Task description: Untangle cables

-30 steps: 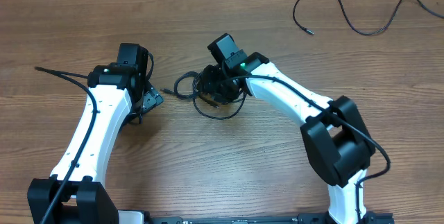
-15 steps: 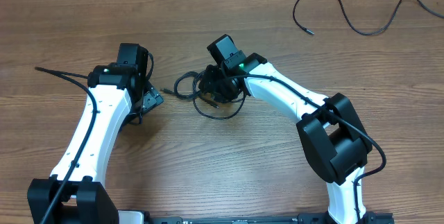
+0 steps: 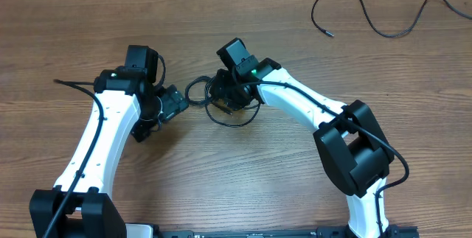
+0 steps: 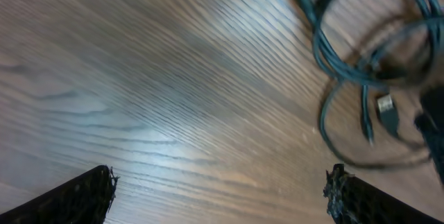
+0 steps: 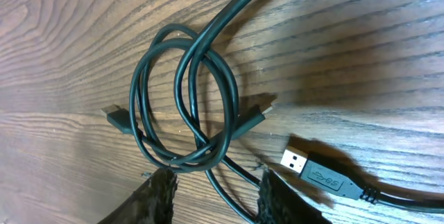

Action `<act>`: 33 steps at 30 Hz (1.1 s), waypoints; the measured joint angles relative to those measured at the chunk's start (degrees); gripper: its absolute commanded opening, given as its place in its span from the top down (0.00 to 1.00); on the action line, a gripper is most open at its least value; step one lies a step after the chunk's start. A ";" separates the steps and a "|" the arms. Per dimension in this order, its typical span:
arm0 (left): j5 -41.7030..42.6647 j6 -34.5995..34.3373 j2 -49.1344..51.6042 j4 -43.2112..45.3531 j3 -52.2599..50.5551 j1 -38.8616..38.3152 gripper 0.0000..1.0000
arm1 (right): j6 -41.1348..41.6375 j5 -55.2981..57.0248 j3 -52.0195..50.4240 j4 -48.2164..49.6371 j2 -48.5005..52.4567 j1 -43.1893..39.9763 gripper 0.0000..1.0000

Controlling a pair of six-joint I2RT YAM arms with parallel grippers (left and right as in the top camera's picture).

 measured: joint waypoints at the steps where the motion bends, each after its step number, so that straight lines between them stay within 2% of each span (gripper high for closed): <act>1: -0.02 1.20 0.00 -0.15 0.00 -0.24 0.00 | 0.00 0.28 0.00 0.09 0.00 0.02 0.69; 7: -2.99 4.76 0.00 -2.14 0.00 -0.63 0.00 | 0.04 1.57 0.00 0.55 0.00 0.04 0.71; 10: -3.48 4.96 0.00 -2.16 0.00 -0.66 0.01 | 0.28 2.32 0.00 0.83 0.00 0.04 0.64; 13: -3.52 4.96 0.00 -1.95 -0.09 -0.66 0.01 | 1.60 2.29 0.00 1.33 0.39 0.04 0.64; 15: -3.54 4.96 0.00 -1.75 -0.24 -0.66 0.01 | 2.03 2.21 0.00 1.79 1.22 0.04 0.65; 20: -3.69 4.96 0.00 -1.64 -0.83 -0.66 0.01 | 2.64 2.23 -0.02 1.75 2.54 0.04 0.74; 33: -3.69 4.96 2.75 -0.57 -1.01 -0.66 0.00 | 2.84 2.14 -0.02 2.54 2.56 0.85 0.75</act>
